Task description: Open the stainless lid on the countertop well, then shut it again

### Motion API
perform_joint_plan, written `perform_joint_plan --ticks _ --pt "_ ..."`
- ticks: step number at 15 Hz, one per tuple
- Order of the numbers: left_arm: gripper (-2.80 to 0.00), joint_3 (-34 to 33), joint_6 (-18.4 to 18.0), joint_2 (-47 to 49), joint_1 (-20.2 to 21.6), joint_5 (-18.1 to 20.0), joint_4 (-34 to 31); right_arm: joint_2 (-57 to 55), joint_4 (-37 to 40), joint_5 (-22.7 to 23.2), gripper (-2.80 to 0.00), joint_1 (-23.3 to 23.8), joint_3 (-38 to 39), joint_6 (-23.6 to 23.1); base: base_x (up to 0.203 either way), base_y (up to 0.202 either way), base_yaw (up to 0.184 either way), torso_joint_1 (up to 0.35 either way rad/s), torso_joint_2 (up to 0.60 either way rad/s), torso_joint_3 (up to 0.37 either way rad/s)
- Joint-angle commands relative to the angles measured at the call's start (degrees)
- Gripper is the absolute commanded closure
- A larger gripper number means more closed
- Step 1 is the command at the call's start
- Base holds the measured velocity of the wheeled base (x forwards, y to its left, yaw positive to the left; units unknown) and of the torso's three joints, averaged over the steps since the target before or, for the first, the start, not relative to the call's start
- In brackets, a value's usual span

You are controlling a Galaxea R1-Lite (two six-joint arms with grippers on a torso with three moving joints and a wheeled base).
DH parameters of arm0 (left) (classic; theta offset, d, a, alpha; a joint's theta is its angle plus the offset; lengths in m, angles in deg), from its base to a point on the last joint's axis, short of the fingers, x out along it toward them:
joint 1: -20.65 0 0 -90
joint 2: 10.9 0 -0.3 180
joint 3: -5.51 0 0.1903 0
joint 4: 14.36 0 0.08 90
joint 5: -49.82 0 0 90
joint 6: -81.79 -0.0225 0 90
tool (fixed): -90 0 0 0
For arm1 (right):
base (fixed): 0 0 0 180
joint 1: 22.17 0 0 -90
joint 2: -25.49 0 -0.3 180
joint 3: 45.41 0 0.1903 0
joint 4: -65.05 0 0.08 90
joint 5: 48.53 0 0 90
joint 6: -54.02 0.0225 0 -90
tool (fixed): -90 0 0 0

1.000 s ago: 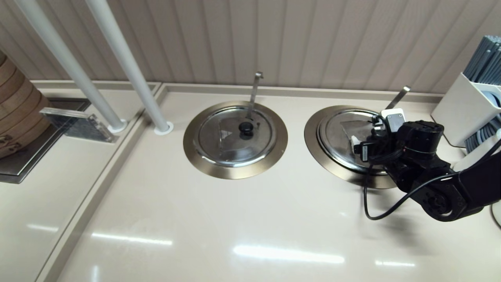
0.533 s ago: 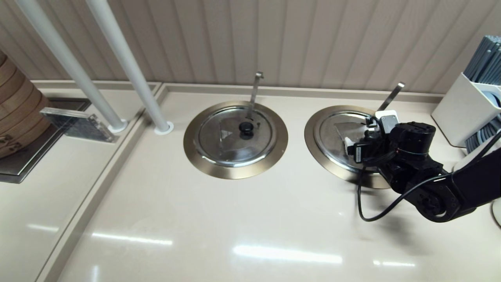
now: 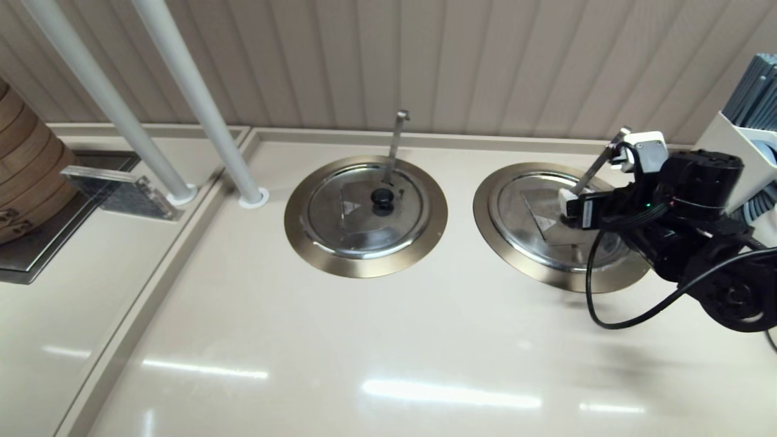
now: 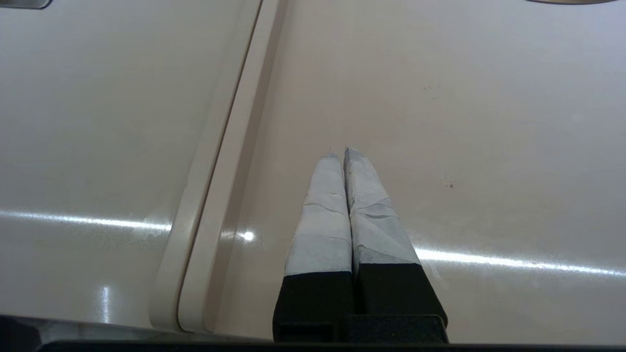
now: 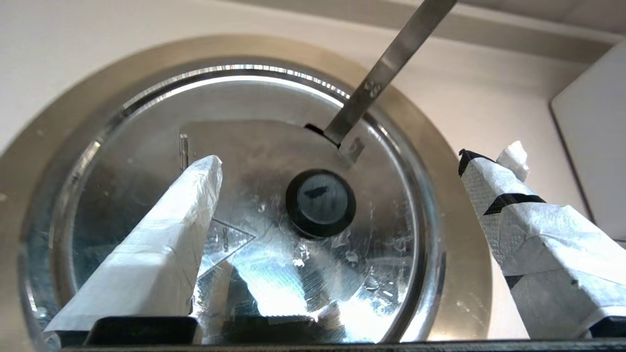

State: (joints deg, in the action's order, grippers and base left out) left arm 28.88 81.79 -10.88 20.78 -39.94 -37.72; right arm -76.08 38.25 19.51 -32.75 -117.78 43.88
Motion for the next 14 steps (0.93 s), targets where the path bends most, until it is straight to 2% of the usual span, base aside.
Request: perform_joint_plan --ticks 1,4,8,12,14 --pt "0.0 0.0 0.0 0.1 0.0 0.0 0.0 4.4 -0.3 -0.1 -2.8 -0.6 -0.1 0.0 0.0 0.0 0.0 0.0 0.0 0.0" --pt "0.0 0.0 0.0 0.1 0.0 0.0 0.0 7.8 1.3 -0.1 -2.8 -1.1 -1.1 0.1 0.0 0.0 0.0 0.0 0.0 0.0" --pt "0.0 0.0 0.0 0.1 0.0 0.0 0.0 15.3 9.3 -0.2 -2.8 -1.4 -1.9 -0.2 0.0 0.0 0.0 0.0 0.0 0.0" --pt "0.0 0.0 0.0 0.1 0.0 0.0 0.0 21.8 18.7 -0.4 -2.8 -5.1 -1.8 -0.2 0.0 0.0 0.0 0.0 0.0 0.0" --pt "0.0 0.0 0.0 0.1 0.0 0.0 0.0 23.5 20.4 -0.4 -2.8 -5.9 -1.1 0.5 0.0 0.0 0.0 0.0 0.0 0.0"
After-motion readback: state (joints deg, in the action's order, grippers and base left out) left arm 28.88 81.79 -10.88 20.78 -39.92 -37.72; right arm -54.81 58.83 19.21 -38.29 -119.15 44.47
